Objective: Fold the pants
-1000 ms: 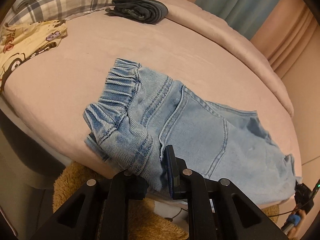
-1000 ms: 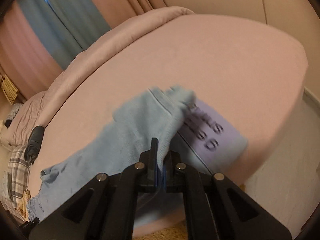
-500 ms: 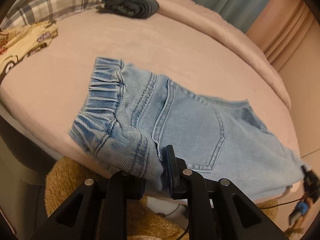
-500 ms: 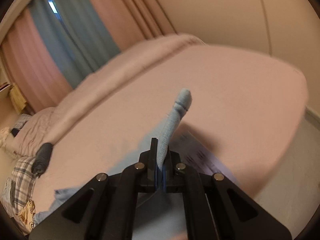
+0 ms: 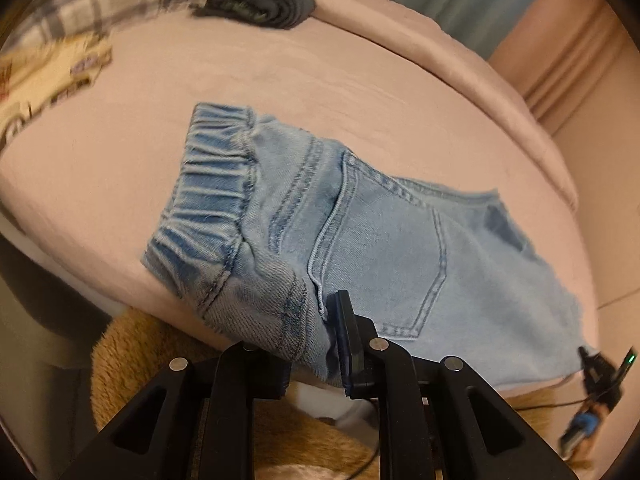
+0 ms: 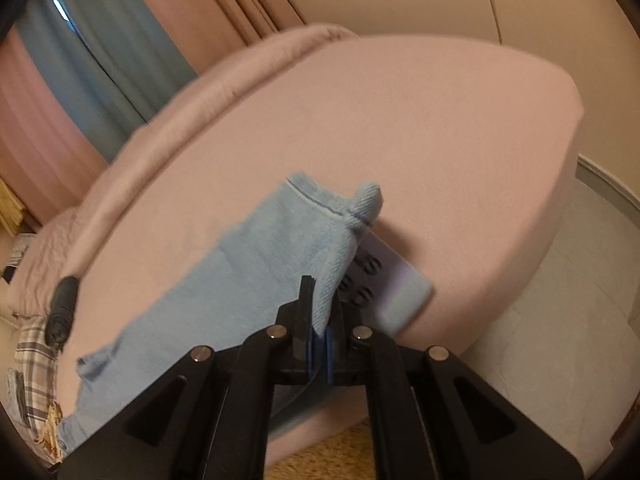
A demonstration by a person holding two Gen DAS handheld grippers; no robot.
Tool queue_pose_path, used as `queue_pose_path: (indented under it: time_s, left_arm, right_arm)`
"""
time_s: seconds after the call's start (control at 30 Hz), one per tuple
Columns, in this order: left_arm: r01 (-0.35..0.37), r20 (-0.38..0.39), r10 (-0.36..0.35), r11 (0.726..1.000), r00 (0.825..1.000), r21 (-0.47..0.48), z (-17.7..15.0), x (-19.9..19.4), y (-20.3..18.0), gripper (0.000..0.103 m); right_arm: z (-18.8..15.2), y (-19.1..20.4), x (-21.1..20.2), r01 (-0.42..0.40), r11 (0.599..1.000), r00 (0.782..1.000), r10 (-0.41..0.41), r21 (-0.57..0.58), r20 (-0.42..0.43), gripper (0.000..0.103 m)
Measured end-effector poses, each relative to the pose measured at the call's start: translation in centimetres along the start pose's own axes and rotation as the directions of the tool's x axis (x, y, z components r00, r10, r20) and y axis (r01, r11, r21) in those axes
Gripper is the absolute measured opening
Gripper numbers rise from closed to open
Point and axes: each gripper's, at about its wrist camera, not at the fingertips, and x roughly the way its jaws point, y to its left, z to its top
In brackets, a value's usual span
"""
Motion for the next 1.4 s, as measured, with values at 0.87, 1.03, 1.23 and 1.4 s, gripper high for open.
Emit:
queue_pose_path:
  time_s: [0.87, 1.03, 1.23, 1.4]
  left_arm:
    - [-0.026, 0.006, 0.026, 0.995, 1.000, -0.097, -0.2, 1.0, 2.6, 0.018]
    - [-0.029, 0.002, 0.030, 0.996, 1.000, -0.079, 0.1, 0.5, 1.9, 0.018]
    - [0.001, 0.003, -0.001, 0.995, 1.000, -0.097, 0.4, -1.1, 2.9, 0.029]
    - [-0.008, 0.044, 0.013, 0.994, 0.999, -0.113, 0.6, -2.0, 4.2, 0.042]
  right_arm:
    - [0.0, -2.1, 0.1, 0.126, 0.991, 0.992, -0.126, -0.036, 0.012, 0.005]
    - [0.6, -0.1, -1.0, 0.223, 0.969, 0.975, -0.223, -0.103, 0.016, 0.019]
    - [0.5, 5.5, -5.1, 0.304, 0.910, 0.949, -0.265, -0.281, 0.169, 0.045]
    - [-1.2, 13.1, -4.6, 0.002, 0.892, 0.999, 0.018, -0.452, 0.040, 0.047]
